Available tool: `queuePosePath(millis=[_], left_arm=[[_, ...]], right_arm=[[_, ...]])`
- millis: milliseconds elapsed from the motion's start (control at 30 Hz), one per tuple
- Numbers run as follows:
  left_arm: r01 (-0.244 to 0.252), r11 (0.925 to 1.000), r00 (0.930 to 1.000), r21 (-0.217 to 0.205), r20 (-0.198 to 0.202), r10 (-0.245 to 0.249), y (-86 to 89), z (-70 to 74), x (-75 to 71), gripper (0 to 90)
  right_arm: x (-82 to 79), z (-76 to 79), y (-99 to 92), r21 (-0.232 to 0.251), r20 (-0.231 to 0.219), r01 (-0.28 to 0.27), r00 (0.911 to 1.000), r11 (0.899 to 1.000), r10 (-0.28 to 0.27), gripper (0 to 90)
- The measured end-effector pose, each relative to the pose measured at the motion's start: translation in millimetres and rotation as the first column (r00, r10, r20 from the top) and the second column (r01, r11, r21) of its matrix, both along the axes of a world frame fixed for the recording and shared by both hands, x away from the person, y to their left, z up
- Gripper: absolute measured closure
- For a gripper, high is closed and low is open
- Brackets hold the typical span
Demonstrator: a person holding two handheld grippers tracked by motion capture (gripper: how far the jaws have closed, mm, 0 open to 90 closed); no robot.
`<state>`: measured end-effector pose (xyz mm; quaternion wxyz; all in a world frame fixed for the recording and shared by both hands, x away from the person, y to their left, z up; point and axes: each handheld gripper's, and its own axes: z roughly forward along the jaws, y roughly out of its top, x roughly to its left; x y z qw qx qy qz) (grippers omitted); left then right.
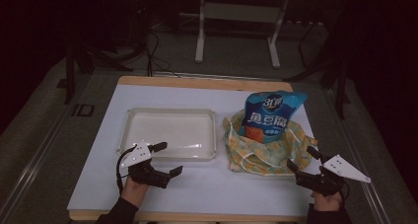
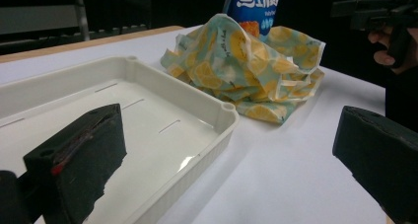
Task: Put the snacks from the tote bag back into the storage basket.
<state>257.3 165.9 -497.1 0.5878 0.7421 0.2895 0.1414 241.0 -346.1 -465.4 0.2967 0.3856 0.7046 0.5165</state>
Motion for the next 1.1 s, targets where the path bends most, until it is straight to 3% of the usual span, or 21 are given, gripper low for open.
queuePosePath(millis=[100, 200, 400, 467, 500, 600, 700, 867, 1100], left_arm=[[0.000, 1.0000, 1.0000, 0.002, 0.004, 0.000, -1.8, 0.7, -1.4, 0.3], [0.030, 0.9994, 0.9996, 0.017, -0.001, -0.030, -6.1, 1.0, -3.2, 0.3], [0.060, 0.9978, 0.9982, 0.027, -0.006, -0.060, -12.6, 1.4, -5.3, 0.3], [0.086, 0.9963, 0.9957, 0.012, -0.036, -0.085, -13.0, 1.9, -5.4, 0.3], [0.099, 0.9951, 0.9936, 0.004, -0.054, -0.099, -13.5, 2.1, -4.9, 0.3], [0.103, 0.9941, 0.9929, 0.036, -0.064, -0.100, -17.2, 3.1, -4.6, 0.3], [0.100, 0.9949, 0.9920, 0.008, -0.078, -0.099, -21.5, 6.1, -4.4, 0.3], [0.123, 0.9921, 0.9897, 0.025, -0.076, -0.121, -29.0, 14.9, -3.7, 0.3], [0.161, 0.9860, 0.9849, 0.043, -0.071, -0.158, -43.7, 23.1, -1.3, 0.3]], right_arm=[[0.6, -0.9, 1.0, 0.002, -0.015, -0.028, 0.9995, 1.000, 0.028, 13.1], [1.0, -1.2, 1.9, -0.001, -0.032, -0.063, 0.9975, 0.998, 0.063, 13.1], [1.2, -1.2, 2.1, -0.007, -0.073, -0.085, 0.9937, 0.996, 0.085, 12.9], [-0.2, 0.6, 2.8, -0.029, -0.085, -0.097, 0.9920, 0.995, 0.094, 12.7], [-1.1, 1.3, 2.9, -0.027, -0.081, -0.106, 0.9914, 0.994, 0.103, 12.6], [-3.8, 5.1, 3.3, -0.014, -0.073, -0.155, 0.9854, 0.988, 0.154, 12.5], [-5.1, 7.6, 3.3, -0.009, -0.067, -0.189, 0.9798, 0.982, 0.188, 12.4], [-7.3, 13.4, -0.2, -0.008, -0.043, -0.203, 0.9783, 0.979, 0.203, 11.8], [-5.4, 17.2, -3.0, -0.017, -0.053, -0.205, 0.9776, 0.979, 0.204, 11.0]])
